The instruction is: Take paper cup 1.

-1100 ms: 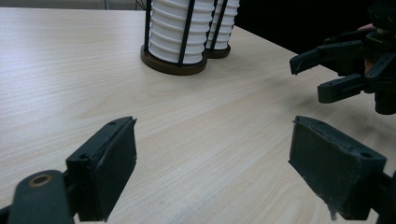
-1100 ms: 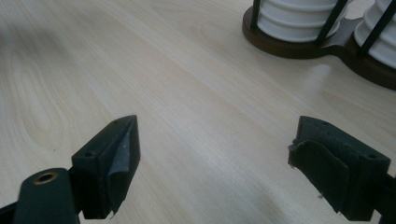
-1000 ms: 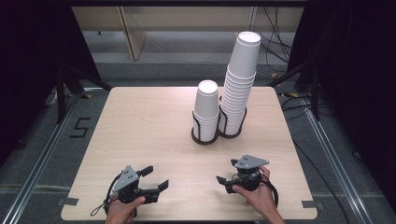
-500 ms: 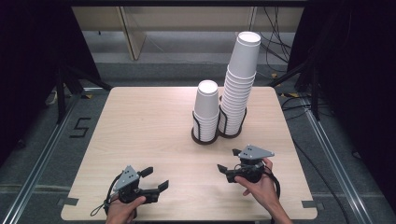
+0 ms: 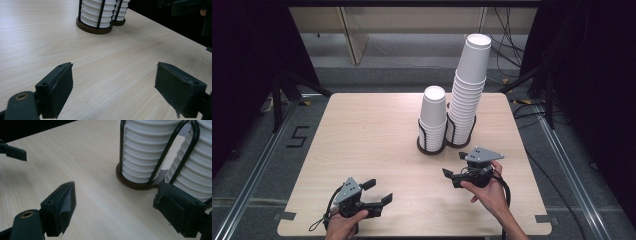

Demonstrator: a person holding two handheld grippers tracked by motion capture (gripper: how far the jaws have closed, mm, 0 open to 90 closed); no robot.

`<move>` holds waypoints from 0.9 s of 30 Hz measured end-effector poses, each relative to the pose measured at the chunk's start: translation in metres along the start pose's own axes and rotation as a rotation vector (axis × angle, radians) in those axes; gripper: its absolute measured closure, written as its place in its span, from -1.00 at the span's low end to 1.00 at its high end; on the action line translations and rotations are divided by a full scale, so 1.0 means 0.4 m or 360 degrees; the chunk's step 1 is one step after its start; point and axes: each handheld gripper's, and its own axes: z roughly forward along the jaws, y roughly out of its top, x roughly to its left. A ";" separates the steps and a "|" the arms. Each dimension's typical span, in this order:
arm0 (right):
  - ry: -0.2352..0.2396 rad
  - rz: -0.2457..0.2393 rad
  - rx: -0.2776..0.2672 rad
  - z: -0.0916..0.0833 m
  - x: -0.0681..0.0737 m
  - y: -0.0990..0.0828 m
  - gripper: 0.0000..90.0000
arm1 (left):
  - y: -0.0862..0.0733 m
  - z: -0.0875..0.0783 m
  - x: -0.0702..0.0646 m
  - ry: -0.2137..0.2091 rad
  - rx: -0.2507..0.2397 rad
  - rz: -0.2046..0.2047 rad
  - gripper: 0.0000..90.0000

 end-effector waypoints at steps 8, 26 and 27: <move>-0.0007 -0.0125 -0.0009 0.009 0.009 0.070 -0.64 | -0.001 0.000 0.004 -0.0007 -0.0007 -0.0026 -0.68; -0.0133 -0.0055 -0.0173 0.046 -0.023 0.214 -0.65 | -0.002 -0.006 0.004 0.0014 0.0018 -0.0014 -0.68; -0.0133 -0.0055 -0.0173 0.046 -0.023 0.214 -0.65 | -0.003 -0.005 0.005 0.0000 0.0001 -0.0018 -0.68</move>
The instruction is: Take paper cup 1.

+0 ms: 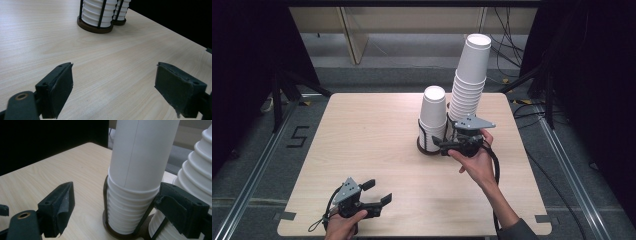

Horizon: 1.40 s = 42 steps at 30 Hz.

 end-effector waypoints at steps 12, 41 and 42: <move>-0.0089 0.0082 -0.0031 0.051 -0.021 0.062 -0.65 | 0.000 0.001 0.000 -0.0005 0.0000 -0.0005 -0.68; -0.0300 0.0163 0.0055 0.158 -0.022 0.137 -0.66 | -0.001 0.002 -0.002 -0.0004 0.0005 -0.0008 -0.68; -0.0308 0.0148 0.0056 0.159 -0.023 0.137 -0.66 | -0.001 0.002 -0.002 -0.0005 0.0004 -0.0008 -0.68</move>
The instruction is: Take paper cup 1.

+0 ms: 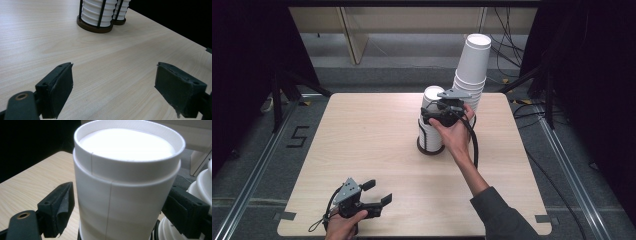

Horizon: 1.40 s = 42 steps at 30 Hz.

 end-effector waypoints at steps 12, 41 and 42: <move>-0.0020 0.0065 0.0030 0.020 0.003 0.004 -0.66 | 0.000 0.000 -0.002 -0.0003 -0.0005 0.0004 -0.68; -0.0112 0.0069 -0.0030 -0.006 0.023 0.052 -0.55 | 0.000 0.000 -0.007 0.0011 0.0026 0.0018 -0.68; -0.0112 0.0067 -0.0034 -0.013 0.025 0.059 -0.55 | 0.000 0.000 -0.007 0.0011 0.0027 0.0016 -0.68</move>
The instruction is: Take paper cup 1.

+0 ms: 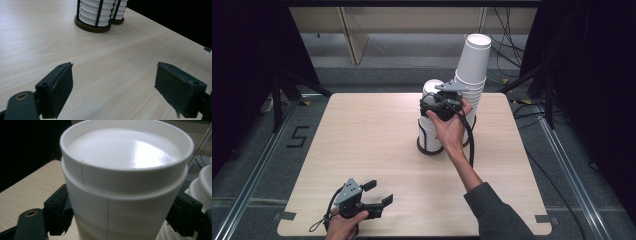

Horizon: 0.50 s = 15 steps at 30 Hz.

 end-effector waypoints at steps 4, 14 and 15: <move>0.0014 -0.0009 -0.0046 -0.023 0.002 0.028 -0.55 | 0.000 0.000 -0.001 -0.0009 -0.0009 0.0006 -0.68; 0.0096 -0.0007 -0.0162 -0.100 -0.001 0.106 -0.55 | -0.001 0.001 0.000 -0.0003 -0.0006 0.0004 -0.68; 0.0092 -0.0024 -0.0181 -0.106 -0.001 0.109 -0.55 | -0.001 0.001 0.000 -0.0003 -0.0007 0.0003 -0.68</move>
